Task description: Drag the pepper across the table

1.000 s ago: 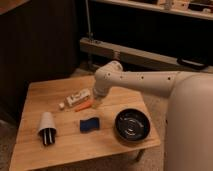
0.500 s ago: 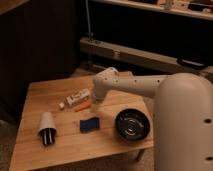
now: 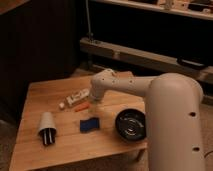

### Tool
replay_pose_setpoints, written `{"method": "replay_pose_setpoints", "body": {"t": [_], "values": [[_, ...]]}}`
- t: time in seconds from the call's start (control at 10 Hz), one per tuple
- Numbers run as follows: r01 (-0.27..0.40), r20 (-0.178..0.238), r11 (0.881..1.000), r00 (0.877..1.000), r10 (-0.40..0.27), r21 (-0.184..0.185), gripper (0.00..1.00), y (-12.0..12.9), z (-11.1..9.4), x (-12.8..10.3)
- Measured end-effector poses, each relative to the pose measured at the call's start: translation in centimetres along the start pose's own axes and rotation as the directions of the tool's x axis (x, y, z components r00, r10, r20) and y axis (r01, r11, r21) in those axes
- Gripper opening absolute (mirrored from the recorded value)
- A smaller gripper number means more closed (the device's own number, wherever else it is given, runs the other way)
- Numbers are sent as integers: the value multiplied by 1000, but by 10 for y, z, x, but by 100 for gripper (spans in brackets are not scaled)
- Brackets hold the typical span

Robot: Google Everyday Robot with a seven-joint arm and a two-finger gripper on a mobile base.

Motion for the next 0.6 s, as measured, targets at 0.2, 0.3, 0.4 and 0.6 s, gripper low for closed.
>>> {"method": "replay_pose_setpoints", "body": {"t": [0.2,0.3,0.4,0.6], "values": [[2,-8,1000,1000,-2,-9,65,-5,8,-2],[1,-11,1000,1000,-1,-12,65,-7,10,-1],[1,-15,1000,1000,-2,-15,65,-9,12,-1],[-2,-23,1000,1000,2,-21,65,-12,14,0]]}}
